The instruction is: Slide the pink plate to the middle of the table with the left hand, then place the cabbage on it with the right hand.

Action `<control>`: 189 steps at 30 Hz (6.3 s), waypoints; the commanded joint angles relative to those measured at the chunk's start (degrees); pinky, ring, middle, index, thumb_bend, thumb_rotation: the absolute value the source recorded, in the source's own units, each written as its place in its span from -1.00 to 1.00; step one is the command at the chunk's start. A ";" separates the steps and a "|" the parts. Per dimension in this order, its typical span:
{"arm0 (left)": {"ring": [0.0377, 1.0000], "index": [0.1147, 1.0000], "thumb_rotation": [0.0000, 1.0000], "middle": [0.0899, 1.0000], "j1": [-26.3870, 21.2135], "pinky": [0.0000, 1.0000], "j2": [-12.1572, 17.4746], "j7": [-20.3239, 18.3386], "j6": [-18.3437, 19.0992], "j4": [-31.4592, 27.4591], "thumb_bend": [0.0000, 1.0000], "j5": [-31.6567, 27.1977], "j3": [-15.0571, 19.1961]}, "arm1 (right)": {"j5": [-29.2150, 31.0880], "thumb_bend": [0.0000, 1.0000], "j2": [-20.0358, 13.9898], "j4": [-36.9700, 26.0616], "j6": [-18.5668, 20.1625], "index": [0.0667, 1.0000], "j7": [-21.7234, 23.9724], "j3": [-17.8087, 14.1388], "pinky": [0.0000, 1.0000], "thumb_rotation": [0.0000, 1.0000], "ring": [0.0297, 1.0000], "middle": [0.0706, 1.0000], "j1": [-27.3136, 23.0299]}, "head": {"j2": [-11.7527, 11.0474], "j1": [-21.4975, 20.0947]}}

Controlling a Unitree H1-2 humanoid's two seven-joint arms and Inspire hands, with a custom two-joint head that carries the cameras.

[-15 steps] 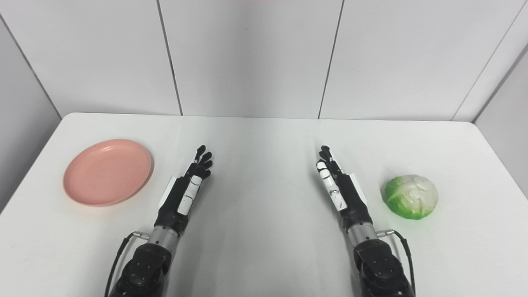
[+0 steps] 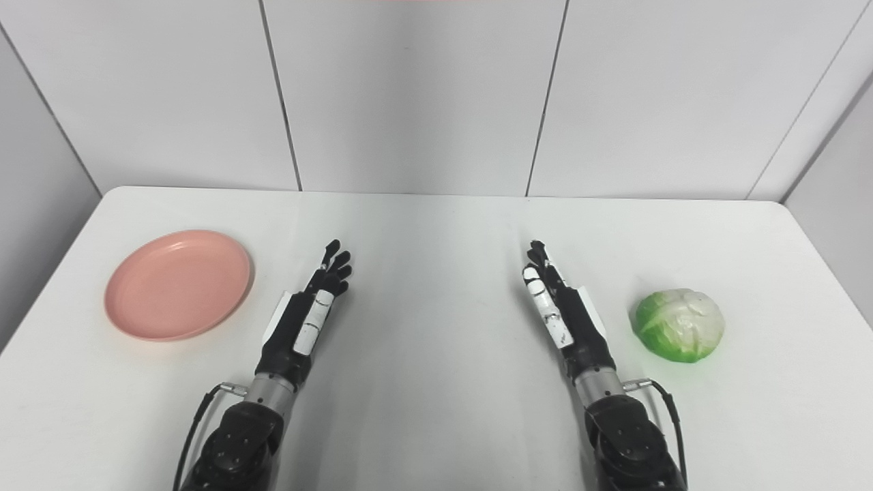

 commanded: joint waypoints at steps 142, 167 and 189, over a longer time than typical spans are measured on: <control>0.95 0.95 1.00 0.95 -8.74 0.96 16.68 5.46 6.21 -15.83 0.61 -22.31 32.47 | 4.62 -0.48 -3.07 4.11 0.30 1.00 5.90 -2.02 1.00 1.00 1.00 1.00 -2.88 | -4.55 16.27; 0.94 0.94 1.00 0.94 -9.94 0.96 18.02 7.64 6.77 -3.91 0.58 -24.31 33.31 | 3.73 -0.49 -3.37 3.84 -0.15 1.00 5.79 -1.76 1.00 1.00 1.00 1.00 -2.84 | -4.36 16.74; 0.93 0.93 1.00 0.90 -12.78 0.98 17.36 6.88 4.79 10.63 0.50 -25.40 32.32 | 4.04 -0.49 -2.95 4.20 -0.10 1.00 5.38 -2.08 1.00 1.00 1.00 1.00 -2.87 | -4.39 16.66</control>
